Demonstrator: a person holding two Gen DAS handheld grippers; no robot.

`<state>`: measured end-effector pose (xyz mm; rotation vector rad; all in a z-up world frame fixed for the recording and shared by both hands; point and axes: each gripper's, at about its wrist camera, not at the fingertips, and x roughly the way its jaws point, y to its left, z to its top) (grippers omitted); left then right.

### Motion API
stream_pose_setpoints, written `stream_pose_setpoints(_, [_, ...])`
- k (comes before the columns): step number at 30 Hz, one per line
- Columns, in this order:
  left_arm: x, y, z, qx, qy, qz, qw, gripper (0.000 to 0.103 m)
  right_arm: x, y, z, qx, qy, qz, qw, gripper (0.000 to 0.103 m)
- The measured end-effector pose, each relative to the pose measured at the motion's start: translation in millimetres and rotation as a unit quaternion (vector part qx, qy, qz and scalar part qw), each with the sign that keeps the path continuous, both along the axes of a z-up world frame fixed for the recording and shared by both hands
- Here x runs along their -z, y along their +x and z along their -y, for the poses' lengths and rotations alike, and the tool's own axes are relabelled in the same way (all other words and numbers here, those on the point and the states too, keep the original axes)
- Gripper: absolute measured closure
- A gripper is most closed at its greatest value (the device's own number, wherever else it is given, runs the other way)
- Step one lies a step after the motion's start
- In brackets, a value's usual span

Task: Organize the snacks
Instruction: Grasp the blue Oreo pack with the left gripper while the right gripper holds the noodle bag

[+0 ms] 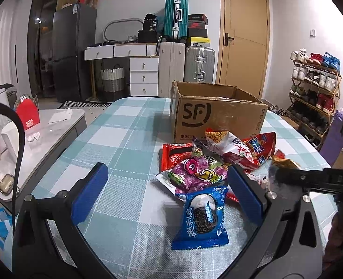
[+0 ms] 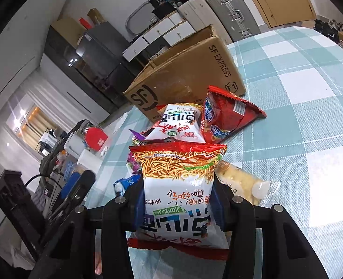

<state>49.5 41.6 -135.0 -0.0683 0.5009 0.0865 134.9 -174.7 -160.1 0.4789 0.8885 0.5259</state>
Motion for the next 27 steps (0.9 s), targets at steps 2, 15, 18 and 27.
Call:
stream_pose_setpoints(2, [0.1,0.6,0.6,0.0,0.002,0.002,1.0,0.001,-4.6,-5.8,1.4,-0.005,-0.01,0.012,1.0,0.056])
stream_pose_setpoints(15, [2.2,3.8,6.4,0.002,0.023,-0.007,0.9997,0.001,-12.3,-37.0,26.3,0.012,-0.049,0.048,0.998,0.056])
stream_pose_setpoints(18, [4.6,7.3,4.5,0.004,0.018,-0.016,0.9997,0.001,-14.7,-40.4,28.8,0.012,-0.05,0.065,0.997,0.056])
stream_pose_setpoints(27, [11.7,11.2,11.2,0.018,0.032,-0.047,0.9982,0.001,-18.5,-45.9,30.6,0.012,-0.072,0.121,0.99,0.056])
